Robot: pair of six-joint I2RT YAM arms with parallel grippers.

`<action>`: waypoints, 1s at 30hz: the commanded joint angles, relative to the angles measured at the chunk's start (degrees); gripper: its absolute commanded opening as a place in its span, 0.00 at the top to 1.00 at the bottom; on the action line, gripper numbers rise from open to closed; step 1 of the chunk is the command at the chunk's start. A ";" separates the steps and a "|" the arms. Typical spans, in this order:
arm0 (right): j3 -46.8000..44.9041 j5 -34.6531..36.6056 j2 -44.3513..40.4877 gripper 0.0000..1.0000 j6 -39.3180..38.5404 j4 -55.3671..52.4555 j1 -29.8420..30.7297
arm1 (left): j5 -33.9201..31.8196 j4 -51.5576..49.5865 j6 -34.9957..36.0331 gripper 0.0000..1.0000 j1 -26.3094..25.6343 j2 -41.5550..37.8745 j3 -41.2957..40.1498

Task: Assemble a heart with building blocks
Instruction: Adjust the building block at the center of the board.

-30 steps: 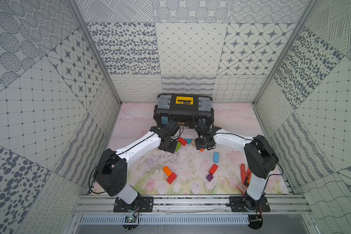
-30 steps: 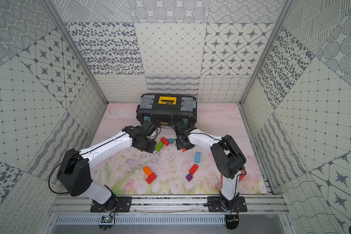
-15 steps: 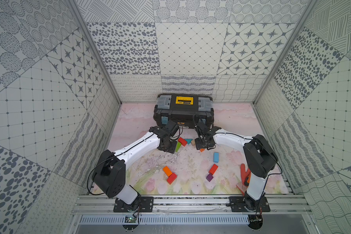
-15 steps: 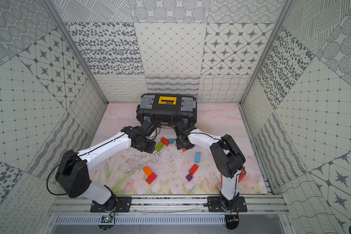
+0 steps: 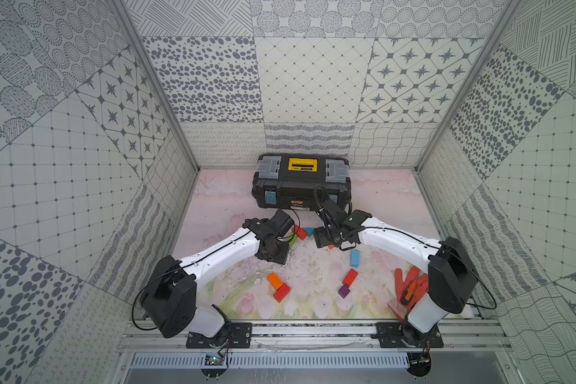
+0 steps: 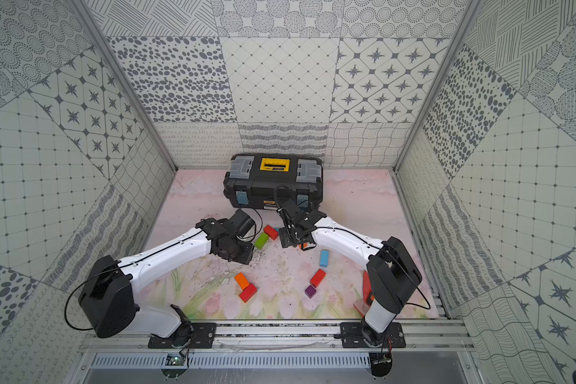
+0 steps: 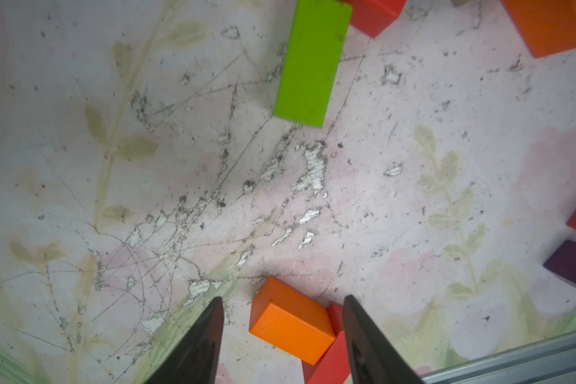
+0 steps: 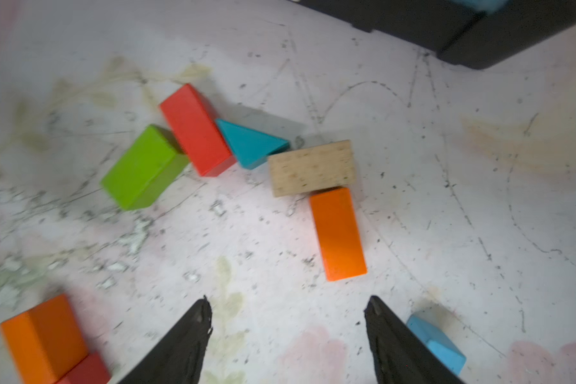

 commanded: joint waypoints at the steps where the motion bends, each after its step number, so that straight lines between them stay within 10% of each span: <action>1: -1.02 -0.53 -1.32 0.21 -0.12 -1.41 5.95 | -4.21 -5.29 -14.67 0.43 -0.51 -6.27 -5.31; 12: -4.03 3.83 -2.40 0.19 5.85 -1.64 8.89 | 5.21 -0.73 -24.43 0.39 0.28 -14.69 -13.93; 23: -3.29 8.10 -5.23 0.19 7.90 -3.64 5.42 | 3.49 12.18 -19.16 0.58 5.57 1.46 -5.92; 30: -7.22 6.71 -9.81 0.19 8.22 -3.13 2.92 | 8.13 18.61 -17.84 0.53 8.55 9.65 -3.01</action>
